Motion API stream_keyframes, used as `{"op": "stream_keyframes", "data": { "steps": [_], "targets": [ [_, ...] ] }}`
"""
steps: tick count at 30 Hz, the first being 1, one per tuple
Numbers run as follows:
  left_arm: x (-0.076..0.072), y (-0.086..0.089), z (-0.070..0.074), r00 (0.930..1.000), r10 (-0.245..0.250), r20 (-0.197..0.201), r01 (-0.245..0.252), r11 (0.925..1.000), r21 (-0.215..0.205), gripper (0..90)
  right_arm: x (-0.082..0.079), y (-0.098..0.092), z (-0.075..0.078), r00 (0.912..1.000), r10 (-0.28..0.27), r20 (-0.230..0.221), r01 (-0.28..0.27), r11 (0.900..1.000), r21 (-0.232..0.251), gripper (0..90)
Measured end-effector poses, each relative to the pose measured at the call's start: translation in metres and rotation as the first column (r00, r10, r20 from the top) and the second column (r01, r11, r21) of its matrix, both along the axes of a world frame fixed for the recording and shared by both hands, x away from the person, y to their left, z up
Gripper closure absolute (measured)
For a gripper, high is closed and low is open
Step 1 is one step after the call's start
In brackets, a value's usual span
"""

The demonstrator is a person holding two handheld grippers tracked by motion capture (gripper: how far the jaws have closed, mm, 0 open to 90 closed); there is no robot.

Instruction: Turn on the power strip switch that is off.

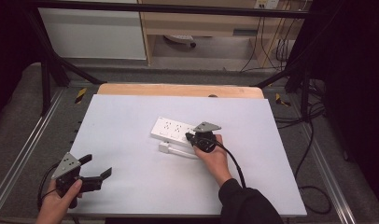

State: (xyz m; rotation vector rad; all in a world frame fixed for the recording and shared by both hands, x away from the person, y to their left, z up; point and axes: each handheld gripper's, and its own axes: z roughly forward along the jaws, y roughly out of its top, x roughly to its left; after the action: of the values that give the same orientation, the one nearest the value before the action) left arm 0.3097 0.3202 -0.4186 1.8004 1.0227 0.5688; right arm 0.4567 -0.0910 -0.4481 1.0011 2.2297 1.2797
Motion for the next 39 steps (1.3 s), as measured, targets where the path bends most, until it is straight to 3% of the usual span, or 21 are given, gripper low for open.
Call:
{"op": "stream_keyframes", "data": {
  "steps": [19,26,39],
  "targets": [
    [0.0,0.001,0.0,1.0,0.001,-0.001,-0.001,1.0,0.001,5.7,0.001,-0.002,0.02,0.9997,-0.005,0.023,0.004,0.998,0.067,86.9],
    [0.0,0.001,0.0,1.0,0.0,-0.002,0.0,1.0,-0.002,5.6,0.004,-0.005,0.025,0.9983,-0.058,0.008,0.057,0.995,0.086,70.4],
    [0.0,0.001,-0.001,1.0,0.0,-0.005,0.0,1.0,0.002,5.6,0.006,-0.013,0.039,0.9962,-0.086,-0.007,0.087,0.991,0.101,34.0]
  ]
}}
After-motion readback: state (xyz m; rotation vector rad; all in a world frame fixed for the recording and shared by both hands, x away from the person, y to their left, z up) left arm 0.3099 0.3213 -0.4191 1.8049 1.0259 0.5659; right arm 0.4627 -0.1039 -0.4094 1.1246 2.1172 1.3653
